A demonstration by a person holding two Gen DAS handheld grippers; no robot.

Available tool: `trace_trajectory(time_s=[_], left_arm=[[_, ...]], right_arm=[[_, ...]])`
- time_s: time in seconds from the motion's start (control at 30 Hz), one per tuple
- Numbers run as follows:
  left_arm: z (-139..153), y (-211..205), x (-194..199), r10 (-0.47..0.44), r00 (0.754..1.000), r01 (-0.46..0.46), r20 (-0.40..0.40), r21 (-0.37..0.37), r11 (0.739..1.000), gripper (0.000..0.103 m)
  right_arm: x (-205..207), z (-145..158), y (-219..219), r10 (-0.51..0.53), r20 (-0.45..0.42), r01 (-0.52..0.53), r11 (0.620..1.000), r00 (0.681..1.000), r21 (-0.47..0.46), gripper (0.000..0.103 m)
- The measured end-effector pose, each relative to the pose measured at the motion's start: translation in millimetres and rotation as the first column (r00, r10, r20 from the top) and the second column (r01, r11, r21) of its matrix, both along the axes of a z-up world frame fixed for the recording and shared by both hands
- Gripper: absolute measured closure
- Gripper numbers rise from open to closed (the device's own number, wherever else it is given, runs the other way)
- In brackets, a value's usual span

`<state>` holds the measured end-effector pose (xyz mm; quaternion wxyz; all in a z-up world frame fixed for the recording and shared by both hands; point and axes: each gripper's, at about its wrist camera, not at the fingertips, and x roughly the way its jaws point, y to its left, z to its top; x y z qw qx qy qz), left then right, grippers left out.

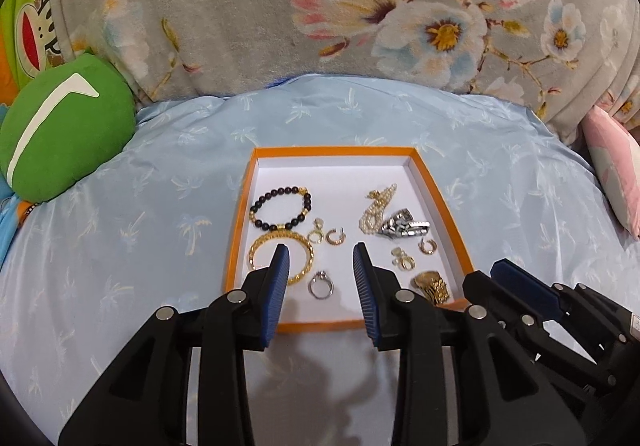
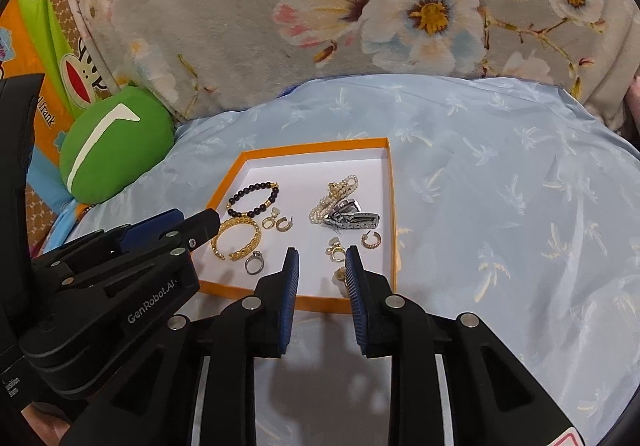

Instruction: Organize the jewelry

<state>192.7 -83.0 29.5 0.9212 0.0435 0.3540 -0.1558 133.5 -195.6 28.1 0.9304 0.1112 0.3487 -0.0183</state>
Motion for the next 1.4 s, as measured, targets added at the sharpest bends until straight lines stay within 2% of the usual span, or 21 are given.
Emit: trace_trajectory(time_s=[0.8,1.3,1.4], left_arm=[[2,9,-46,0.000,1.000,0.000,-0.012,0.003,1.000,0.071],[-31,63,-31,0.125,0.987,-0.127,-0.103,-0.011,0.992,0.071],[-40,66,-35,0.134,0.985,-0.136,-0.113,-0.007,0.991,0.071]], right_arm=[[-43,4,13,-0.003,-0.003,0.003,1.000,1.000,-0.009,0.079],[-42,-23,-1,-0.053,-0.063,0.054,0.998,0.997,0.013,0.079],[-47,-31,5,-0.075,-0.061,0.074,0.997,0.995,-0.029,0.067]])
